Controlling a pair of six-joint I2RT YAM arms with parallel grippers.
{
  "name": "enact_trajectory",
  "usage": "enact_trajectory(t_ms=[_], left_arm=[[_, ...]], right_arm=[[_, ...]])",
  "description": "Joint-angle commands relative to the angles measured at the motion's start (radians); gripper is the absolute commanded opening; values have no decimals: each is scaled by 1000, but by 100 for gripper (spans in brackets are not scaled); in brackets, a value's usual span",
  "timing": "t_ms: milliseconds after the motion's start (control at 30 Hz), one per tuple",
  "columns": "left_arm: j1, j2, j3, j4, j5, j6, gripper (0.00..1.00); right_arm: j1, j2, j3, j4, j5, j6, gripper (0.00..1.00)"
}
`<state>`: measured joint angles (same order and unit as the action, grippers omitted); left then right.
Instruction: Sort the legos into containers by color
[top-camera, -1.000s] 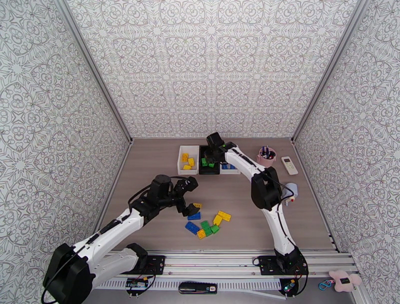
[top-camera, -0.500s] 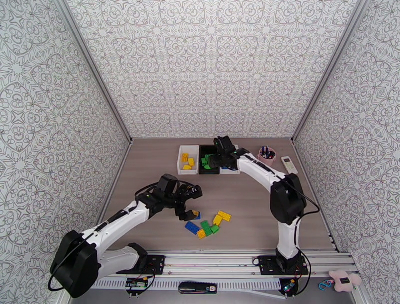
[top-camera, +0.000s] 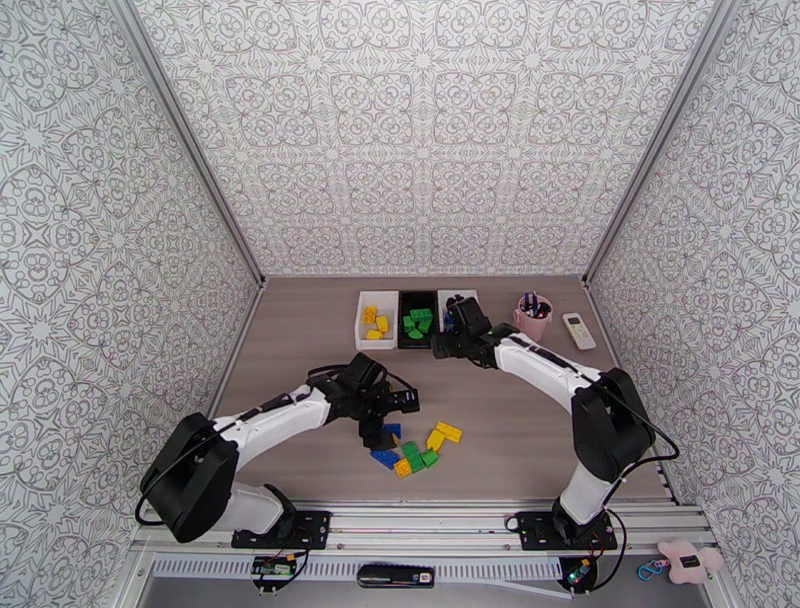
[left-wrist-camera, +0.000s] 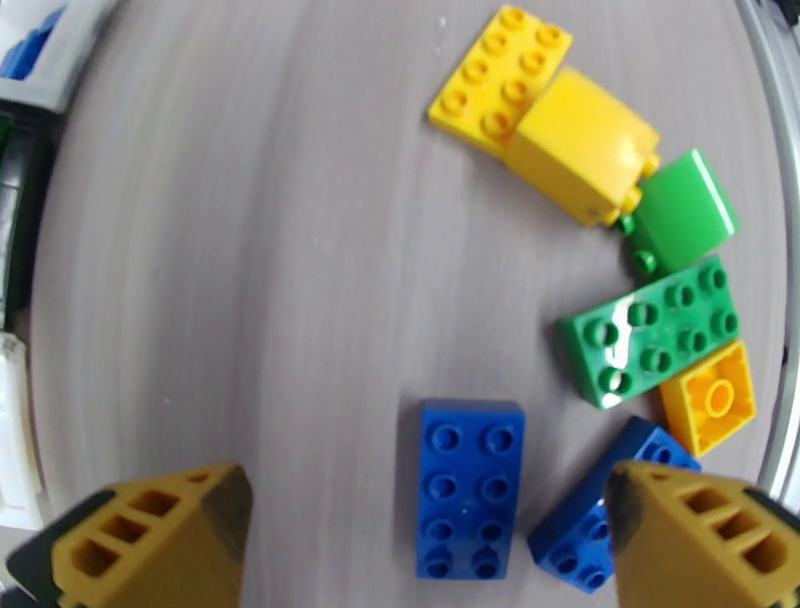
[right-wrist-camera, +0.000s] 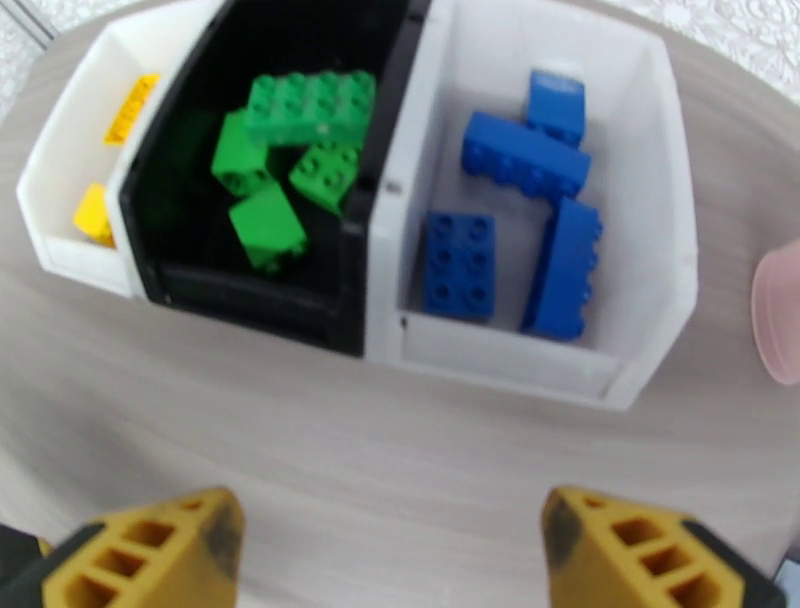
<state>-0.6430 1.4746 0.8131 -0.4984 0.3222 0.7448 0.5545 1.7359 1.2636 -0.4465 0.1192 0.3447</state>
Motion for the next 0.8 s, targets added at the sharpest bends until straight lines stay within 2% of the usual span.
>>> enact_trajectory(t_ms=[0,433,767], left_arm=[[-10,37,39,-37,-47,3,95],[-20,145,66,-57,-66,12,72],[-17,152,77,-81,-43,4,40]], right_arm=[[-6,-42,-31,29,10,29,82],[-8,-52,-50,32,23,34,82],[-10,-89,-82,43,39,40,82]])
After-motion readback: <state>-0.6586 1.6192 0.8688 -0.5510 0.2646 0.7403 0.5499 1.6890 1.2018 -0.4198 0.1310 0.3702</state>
